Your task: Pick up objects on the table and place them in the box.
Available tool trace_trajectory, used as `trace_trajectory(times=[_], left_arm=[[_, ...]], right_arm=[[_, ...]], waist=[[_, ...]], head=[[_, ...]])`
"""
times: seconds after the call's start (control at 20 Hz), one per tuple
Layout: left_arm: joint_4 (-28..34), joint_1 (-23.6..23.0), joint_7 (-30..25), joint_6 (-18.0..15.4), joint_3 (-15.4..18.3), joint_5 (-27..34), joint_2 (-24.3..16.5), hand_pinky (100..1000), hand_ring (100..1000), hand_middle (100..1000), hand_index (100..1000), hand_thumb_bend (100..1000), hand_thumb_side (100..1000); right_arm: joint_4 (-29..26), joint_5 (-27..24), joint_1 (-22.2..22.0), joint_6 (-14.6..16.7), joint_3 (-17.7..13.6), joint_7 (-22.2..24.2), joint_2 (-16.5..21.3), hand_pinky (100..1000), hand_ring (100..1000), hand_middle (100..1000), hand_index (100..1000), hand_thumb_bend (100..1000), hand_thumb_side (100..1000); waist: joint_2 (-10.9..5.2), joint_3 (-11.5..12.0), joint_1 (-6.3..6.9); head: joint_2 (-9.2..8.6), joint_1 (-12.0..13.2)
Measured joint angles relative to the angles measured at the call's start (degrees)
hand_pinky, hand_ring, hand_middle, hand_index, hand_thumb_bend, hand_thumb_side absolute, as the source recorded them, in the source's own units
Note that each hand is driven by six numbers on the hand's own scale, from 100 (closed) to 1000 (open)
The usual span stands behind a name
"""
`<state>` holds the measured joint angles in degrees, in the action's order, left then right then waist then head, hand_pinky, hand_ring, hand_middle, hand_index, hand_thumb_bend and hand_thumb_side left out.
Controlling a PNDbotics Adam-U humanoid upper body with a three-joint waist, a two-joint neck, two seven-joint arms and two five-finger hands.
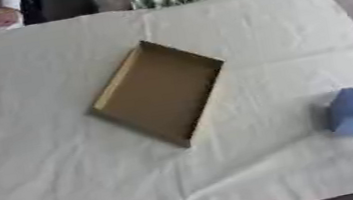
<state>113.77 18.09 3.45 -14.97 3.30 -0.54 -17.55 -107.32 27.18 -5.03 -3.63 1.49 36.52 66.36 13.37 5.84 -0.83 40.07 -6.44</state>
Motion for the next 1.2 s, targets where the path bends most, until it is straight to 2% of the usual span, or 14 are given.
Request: trace_trajectory(times=[0.25, 0.6, 0.75, 1.0, 1.2], left_arm=[[0.00, 0.01, -0.12, 0.09, 0.00, 0.00, 0.00, 628, 901, 625, 644, 346, 560], [0.00, 0.01, -0.18, 0.10, 0.00, 0.00, 0.01, 628, 902, 626, 644, 346, 564], [0.00, 0.01, -0.25, 0.09, 0.00, 0.00, 0.02, 627, 903, 626, 644, 345, 566], [0.00, 0.01, -0.39, 0.16, 0.00, 0.03, 0.04, 626, 904, 627, 643, 341, 567], [0.00, 0.01, -0.47, 0.23, 0.00, 0.09, 0.04, 626, 905, 627, 643, 338, 568]], right_arm=[[0.54, 0.00, 0.09, 0.65, 0.53, 0.86, 0.00, 1000, 1000, 1000, 1000, 215, 830], [0.89, 0.02, 0.79, 1.44, 1.21, 1.51, 0.00, 995, 1000, 988, 1000, 222, 791], [0.98, 0.47, 1.05, 1.52, 1.43, 1.18, 0.00, 977, 1000, 947, 985, 233, 755], [0.95, 1.79, 1.13, 0.98, 1.69, -0.88, 0.00, 948, 1000, 856, 903, 162, 669], [0.13, 1.97, 1.04, -0.08, 1.65, -3.02, -0.06, 931, 995, 799, 850, 112, 636]], waist=[[0.03, 0.06, 0.00], [0.04, 0.09, -0.01], [0.04, 0.09, -0.01], [0.04, 0.08, -0.03], [0.04, -0.09, -0.04]], head=[[-0.17, -0.11], [-0.20, -0.27], [-0.20, -0.30], [-0.21, -0.32], [-0.21, -0.32]])
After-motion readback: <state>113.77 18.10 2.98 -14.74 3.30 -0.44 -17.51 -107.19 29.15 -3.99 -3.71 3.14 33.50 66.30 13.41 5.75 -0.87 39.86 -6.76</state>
